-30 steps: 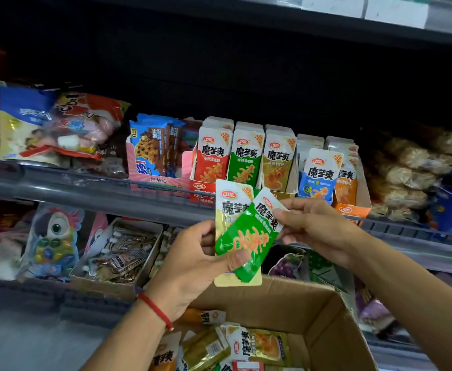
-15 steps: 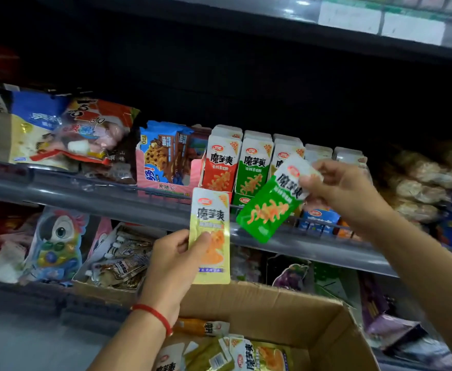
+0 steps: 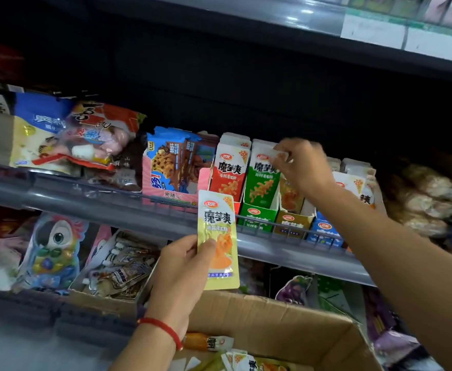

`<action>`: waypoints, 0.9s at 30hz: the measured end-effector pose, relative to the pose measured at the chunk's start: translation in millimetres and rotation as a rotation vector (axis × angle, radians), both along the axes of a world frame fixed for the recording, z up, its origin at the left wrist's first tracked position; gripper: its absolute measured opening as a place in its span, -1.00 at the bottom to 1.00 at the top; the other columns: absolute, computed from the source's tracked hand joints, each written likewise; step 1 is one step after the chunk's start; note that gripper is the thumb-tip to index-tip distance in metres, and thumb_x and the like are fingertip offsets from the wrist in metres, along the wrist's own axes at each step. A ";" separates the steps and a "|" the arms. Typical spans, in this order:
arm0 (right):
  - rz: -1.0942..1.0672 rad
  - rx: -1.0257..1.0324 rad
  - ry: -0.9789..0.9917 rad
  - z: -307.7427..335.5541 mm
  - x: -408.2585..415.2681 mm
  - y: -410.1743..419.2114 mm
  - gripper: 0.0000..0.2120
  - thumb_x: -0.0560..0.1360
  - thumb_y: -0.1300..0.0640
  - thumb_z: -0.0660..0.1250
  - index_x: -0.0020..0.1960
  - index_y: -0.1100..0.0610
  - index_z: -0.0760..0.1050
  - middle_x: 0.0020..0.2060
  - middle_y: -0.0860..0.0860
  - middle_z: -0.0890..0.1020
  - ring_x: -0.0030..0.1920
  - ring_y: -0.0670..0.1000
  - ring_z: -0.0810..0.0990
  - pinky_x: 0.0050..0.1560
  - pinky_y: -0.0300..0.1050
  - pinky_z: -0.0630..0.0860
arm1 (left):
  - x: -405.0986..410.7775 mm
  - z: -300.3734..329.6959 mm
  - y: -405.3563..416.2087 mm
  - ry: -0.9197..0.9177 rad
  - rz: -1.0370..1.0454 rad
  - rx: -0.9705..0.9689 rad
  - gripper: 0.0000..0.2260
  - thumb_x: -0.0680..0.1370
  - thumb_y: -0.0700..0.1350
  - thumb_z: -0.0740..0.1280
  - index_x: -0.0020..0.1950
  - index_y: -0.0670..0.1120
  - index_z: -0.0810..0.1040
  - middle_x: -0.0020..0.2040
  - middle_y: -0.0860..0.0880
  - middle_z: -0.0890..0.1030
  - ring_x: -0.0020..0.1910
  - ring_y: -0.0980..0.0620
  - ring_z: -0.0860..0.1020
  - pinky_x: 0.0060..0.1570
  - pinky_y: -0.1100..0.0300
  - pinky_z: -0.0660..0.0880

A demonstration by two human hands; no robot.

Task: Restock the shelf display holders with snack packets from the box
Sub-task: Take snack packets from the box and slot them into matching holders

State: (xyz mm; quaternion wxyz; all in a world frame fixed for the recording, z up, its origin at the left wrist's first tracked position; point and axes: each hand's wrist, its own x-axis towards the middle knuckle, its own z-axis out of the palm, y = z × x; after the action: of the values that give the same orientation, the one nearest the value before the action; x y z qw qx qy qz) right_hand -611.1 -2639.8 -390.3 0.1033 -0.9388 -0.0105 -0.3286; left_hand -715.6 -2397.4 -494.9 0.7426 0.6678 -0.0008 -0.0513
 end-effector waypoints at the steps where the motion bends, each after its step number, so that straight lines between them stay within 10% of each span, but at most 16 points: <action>1: -0.027 -0.058 0.011 -6.6 3.0 -0.1 -0.74 0.57 0.00 0.44 0.22 0.05 0.62 0.07 0.04 0.70 0.04 0.12 0.66 0.05 0.09 0.63 | 0.2 -0.2 0.2 -0.010 -0.005 -0.002 -0.85 0.65 -0.10 0.32 -0.01 0.00 0.69 -0.17 0.09 0.75 -0.19 0.13 0.72 -0.18 0.19 0.63; 12: -0.070 -0.184 -0.128 -14.0 -12.2 15.2 -0.72 0.58 0.02 0.42 0.24 0.10 0.57 0.17 0.10 0.54 -0.13 0.17 0.64 -0.05 0.10 0.59 | 2.9 -1.5 2.4 -0.087 -0.032 -0.007 -0.86 0.62 -0.10 0.36 -0.08 0.05 0.70 -0.18 0.12 0.75 -0.18 0.19 0.71 -0.33 0.41 0.53; 17: 0.230 0.276 0.205 -31.3 -75.8 45.7 -0.79 0.63 -0.05 0.32 0.20 0.02 0.54 -0.08 -0.11 0.66 -0.18 -0.18 0.61 -0.16 -0.36 0.52 | 0.6 -2.3 -0.3 -0.087 -0.057 -0.005 -0.90 0.59 -0.12 0.40 0.00 0.03 0.72 -0.16 0.10 0.75 -0.16 0.18 0.71 -0.23 0.36 0.56; 21: 0.337 0.706 0.431 -66.4 -120.6 46.9 -0.89 0.60 0.09 0.41 0.03 0.14 0.61 -0.16 0.11 0.73 -0.05 0.19 0.70 0.11 0.25 0.60 | -7.1 -4.8 -3.6 -0.160 -0.094 0.077 -0.93 0.51 -0.12 0.49 -0.09 0.05 0.73 -0.17 0.05 0.75 -0.14 0.09 0.72 -0.11 0.17 0.58; 27: 0.285 0.663 0.363 -90.0 -168.3 14.8 -0.88 0.58 0.08 0.44 -0.09 0.11 0.59 -0.25 0.01 0.70 -0.20 -0.03 0.69 -0.12 0.05 0.65 | -13.4 13.8 -20.1 -0.446 -0.183 0.314 -0.65 0.47 -0.13 0.53 0.16 0.21 0.58 0.00 0.24 0.69 -0.02 0.27 0.63 -0.11 0.37 0.56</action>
State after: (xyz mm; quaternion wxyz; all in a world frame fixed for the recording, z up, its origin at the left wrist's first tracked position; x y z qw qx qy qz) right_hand -779.4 -2625.0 -480.2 0.4451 -0.8865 -0.0158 -0.1256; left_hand -729.0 -2417.5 -481.2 0.6037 0.7667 -0.2164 0.0308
